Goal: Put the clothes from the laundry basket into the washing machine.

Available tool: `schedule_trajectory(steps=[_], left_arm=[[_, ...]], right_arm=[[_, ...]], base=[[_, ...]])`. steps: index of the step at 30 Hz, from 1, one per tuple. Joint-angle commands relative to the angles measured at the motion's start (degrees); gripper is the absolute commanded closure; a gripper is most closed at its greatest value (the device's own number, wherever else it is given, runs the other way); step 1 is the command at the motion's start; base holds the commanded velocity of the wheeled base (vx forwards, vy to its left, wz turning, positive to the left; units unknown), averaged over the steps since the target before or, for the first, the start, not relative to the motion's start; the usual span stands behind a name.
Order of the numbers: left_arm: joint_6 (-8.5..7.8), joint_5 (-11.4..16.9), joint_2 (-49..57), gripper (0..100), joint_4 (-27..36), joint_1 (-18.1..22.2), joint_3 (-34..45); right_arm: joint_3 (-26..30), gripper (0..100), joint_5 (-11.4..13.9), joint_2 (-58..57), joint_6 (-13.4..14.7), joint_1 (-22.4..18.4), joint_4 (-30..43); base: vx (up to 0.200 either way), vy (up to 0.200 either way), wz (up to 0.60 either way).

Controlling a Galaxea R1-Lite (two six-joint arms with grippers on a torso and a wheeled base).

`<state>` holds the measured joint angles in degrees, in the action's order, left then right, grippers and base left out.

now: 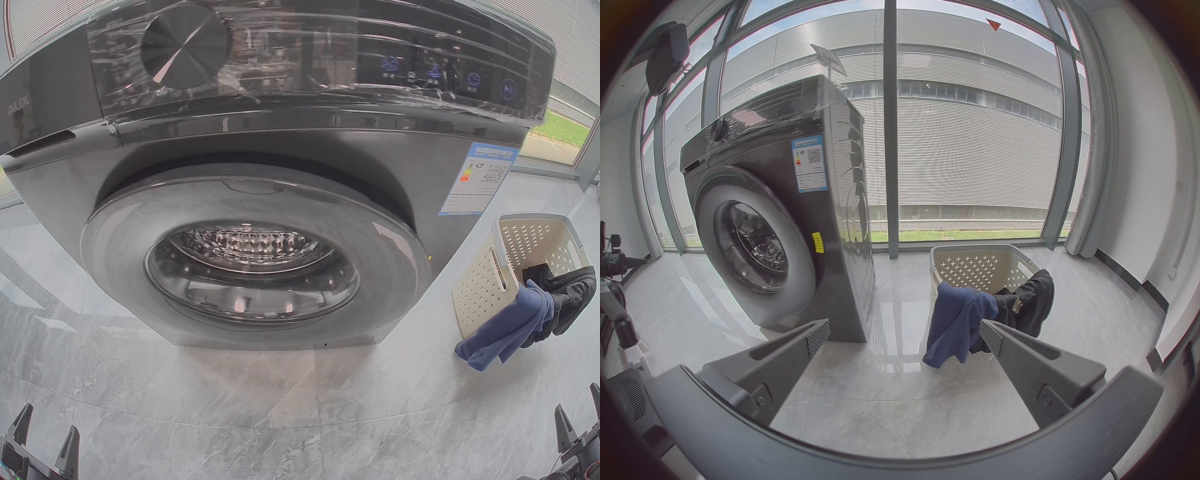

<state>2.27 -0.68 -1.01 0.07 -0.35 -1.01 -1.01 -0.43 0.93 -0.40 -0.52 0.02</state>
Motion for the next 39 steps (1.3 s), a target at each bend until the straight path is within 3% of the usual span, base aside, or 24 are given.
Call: schedule_trajectory(steps=[1, 22, 28, 39], left_arm=[[0.02, -0.02, 0.84, 0, 0.01, 0.0, 1.01], [0.02, -0.02, 0.84, 0, 0.01, 0.0, 1.01], [0.11, -0.02, 0.84, 0, 0.01, 0.0, 1.01], [0.02, -0.02, 0.84, 0, 0.01, 0.0, 1.01]], right_arm=[[1.01, 0, -0.01, -0.57, -0.04, 0.0, -0.02], [1.01, 0, -0.01, -0.57, -0.04, 0.0, -0.02], [1.01, 0, -0.01, -0.57, -0.04, 0.0, -0.02], [1.01, 0, -0.1, -0.57, 0.05, 0.0, -0.11]], base=[[0.0, 0.0, 0.0], [0.0, 0.0, 0.0], [0.0, 0.2, 0.0], [0.0, 0.0, 0.0]])
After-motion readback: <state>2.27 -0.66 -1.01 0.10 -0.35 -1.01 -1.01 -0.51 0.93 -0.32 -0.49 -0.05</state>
